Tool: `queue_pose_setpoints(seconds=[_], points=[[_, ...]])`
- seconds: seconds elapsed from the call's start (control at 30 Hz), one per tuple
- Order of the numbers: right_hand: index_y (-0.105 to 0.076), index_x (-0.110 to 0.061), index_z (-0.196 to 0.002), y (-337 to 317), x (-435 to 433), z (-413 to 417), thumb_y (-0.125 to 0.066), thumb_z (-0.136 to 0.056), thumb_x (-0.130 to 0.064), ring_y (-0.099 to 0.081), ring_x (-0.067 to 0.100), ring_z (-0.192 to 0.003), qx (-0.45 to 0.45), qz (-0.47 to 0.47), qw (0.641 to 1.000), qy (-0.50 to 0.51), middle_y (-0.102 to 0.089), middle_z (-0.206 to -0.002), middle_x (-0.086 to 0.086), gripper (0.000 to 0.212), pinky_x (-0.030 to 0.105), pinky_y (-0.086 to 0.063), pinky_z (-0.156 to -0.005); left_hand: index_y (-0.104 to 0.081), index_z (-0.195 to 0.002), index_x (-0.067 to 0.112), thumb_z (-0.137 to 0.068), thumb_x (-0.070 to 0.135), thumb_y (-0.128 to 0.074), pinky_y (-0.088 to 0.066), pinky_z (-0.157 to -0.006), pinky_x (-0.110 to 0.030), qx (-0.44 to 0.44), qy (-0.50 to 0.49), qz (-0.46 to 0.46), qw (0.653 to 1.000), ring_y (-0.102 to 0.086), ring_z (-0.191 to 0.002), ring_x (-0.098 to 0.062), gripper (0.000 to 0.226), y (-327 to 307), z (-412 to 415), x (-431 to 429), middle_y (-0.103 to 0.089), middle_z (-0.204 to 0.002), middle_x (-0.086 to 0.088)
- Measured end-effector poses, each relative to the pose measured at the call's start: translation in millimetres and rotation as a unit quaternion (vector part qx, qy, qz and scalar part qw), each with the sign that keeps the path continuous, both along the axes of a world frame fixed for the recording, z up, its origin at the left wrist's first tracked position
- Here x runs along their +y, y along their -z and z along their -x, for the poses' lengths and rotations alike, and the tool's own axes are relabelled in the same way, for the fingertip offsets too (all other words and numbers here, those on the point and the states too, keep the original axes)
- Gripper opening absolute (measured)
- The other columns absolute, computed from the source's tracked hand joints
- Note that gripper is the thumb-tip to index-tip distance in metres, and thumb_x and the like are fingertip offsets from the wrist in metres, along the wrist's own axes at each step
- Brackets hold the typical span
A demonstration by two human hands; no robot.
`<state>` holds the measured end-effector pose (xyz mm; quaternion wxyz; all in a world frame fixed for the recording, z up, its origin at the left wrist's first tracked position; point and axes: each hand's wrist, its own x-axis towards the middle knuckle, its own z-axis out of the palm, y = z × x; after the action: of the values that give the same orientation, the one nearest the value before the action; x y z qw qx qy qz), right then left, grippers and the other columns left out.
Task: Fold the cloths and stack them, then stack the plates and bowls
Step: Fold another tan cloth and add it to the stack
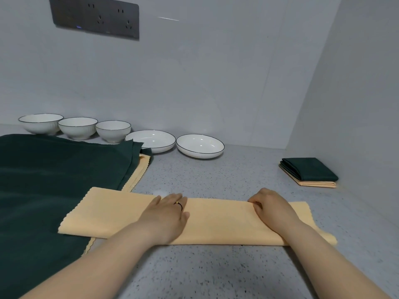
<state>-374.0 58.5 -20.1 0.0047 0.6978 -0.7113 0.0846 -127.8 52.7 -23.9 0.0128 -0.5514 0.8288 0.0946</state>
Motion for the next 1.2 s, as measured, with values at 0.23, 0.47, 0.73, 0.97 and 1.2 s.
queue_pose_setpoints(seconds=[0.23, 0.47, 0.73, 0.97, 1.2], points=[[-0.042, -0.014, -0.132, -3.2, 1.1, -31.3, -0.028, -0.096, -0.008, -0.037, 0.023, -0.127, 0.075, -0.071, 0.995, -0.008, -0.042, -0.138, 0.007, 0.040, 0.028, -0.023, -0.107, 0.000, -0.149, 0.014, -0.102, 0.032, -0.013, 0.005, -0.117, -0.029, 0.003, -0.007, 0.008, 1.000, 0.007, -0.144, -0.008, 0.052, 8.3, 1.9, 3.8, 0.005, -0.157, 0.002], [-0.026, -0.007, -0.144, 5.9, 3.1, -132.5, -0.027, -0.100, -0.016, -0.020, 0.022, -0.141, -0.031, -0.079, 0.989, -0.122, -0.023, -0.152, 0.013, 0.045, 0.027, -0.010, -0.115, -0.005, -0.149, 0.018, -0.101, 0.029, -0.012, 0.004, -0.116, -0.027, 0.033, -0.016, 0.015, 0.999, 0.003, -0.144, -0.006, 0.049, 10.0, 0.6, 2.9, 0.000, -0.157, 0.004], [-0.002, -0.018, -0.149, 11.5, 12.9, -97.7, -0.019, -0.099, -0.044, 0.006, 0.012, -0.145, -0.023, -0.136, 0.987, -0.081, 0.006, -0.157, 0.000, 0.058, 0.030, 0.006, -0.116, 0.002, -0.149, 0.015, -0.101, 0.032, -0.012, 0.004, -0.117, -0.028, -0.002, -0.023, 0.008, 1.000, 0.006, -0.145, -0.009, 0.053, 7.6, -12.4, -3.8, 0.005, -0.157, 0.002], [0.003, -0.013, -0.148, 8.2, 25.6, -8.4, -0.014, -0.099, -0.044, 0.006, 0.013, -0.145, -0.008, -0.138, 0.990, 0.041, 0.007, -0.157, 0.002, 0.060, 0.030, 0.003, -0.117, 0.000, -0.149, 0.016, -0.100, 0.039, -0.012, 0.002, -0.118, -0.028, -0.047, -0.057, 0.011, 0.997, 0.005, -0.145, -0.010, 0.055, 3.9, -61.6, -17.5, 0.005, -0.157, 0.003], [0.002, -0.013, -0.148, 10.5, 30.7, 44.7, -0.013, -0.100, -0.043, 0.001, 0.017, -0.145, 0.010, -0.143, 0.982, 0.123, 0.004, -0.157, 0.003, 0.058, 0.033, -0.004, -0.117, -0.005, -0.149, 0.019, -0.101, 0.036, -0.012, 0.001, -0.117, -0.028, -0.043, -0.086, 0.033, 0.995, 0.001, -0.145, -0.008, 0.051, 4.7, -80.4, -24.8, 0.000, -0.157, 0.006]])
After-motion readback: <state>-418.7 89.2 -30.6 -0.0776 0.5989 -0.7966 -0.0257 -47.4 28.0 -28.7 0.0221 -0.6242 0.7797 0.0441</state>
